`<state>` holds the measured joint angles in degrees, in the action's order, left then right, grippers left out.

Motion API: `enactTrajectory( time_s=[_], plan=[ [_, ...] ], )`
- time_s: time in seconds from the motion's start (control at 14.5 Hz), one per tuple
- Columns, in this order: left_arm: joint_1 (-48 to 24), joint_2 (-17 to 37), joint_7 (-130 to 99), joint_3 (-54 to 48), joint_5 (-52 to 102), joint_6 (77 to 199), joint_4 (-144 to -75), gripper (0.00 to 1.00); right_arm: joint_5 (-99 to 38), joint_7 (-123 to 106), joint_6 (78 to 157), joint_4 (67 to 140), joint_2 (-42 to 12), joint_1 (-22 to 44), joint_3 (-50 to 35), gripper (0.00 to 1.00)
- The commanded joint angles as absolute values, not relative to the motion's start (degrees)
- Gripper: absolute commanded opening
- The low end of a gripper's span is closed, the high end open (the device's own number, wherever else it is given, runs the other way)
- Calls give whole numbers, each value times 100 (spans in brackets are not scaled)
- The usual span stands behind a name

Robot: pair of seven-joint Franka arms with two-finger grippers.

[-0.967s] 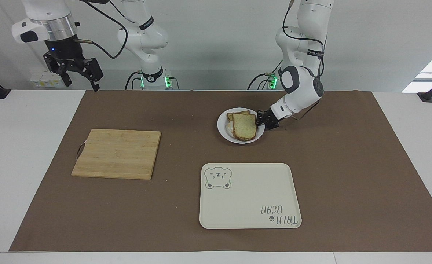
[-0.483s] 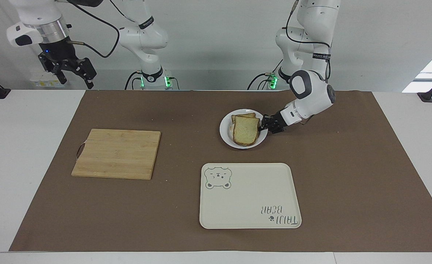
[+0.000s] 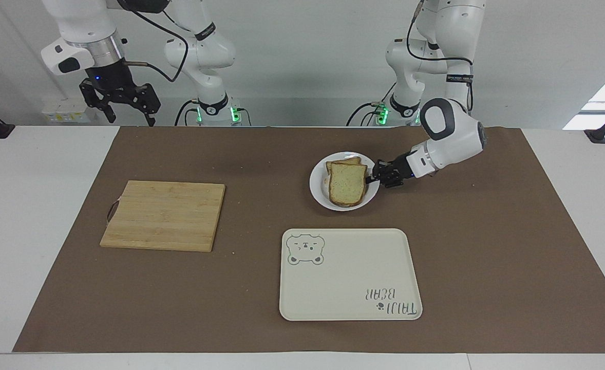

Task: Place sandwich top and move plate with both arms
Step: 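Grip the plate rim with the left gripper while the right gripper retracts, then slide the plate with the left gripper onto the bear tray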

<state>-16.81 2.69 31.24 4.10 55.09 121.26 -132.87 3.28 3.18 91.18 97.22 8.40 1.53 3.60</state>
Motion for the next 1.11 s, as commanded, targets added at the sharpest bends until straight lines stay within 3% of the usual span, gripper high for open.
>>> enactTrajectory(
  time_s=[0.0, 0.48, 1.04],
  plan=[
    [-1442, 272, 3234, 395, 5722, 11673, -13009, 0, 255, -8, 9229, 9634, 766, 97, 369, 100],
    [-1055, 386, 3226, 396, 6003, 11189, -12446, 0, 17, -534, 8877, 9545, 703, 123, 369, 100],
    [-941, 1466, 2822, 396, 5941, 11119, -10646, 0, 326, -528, 8833, 9554, 668, 308, 360, 100]
  ],
)
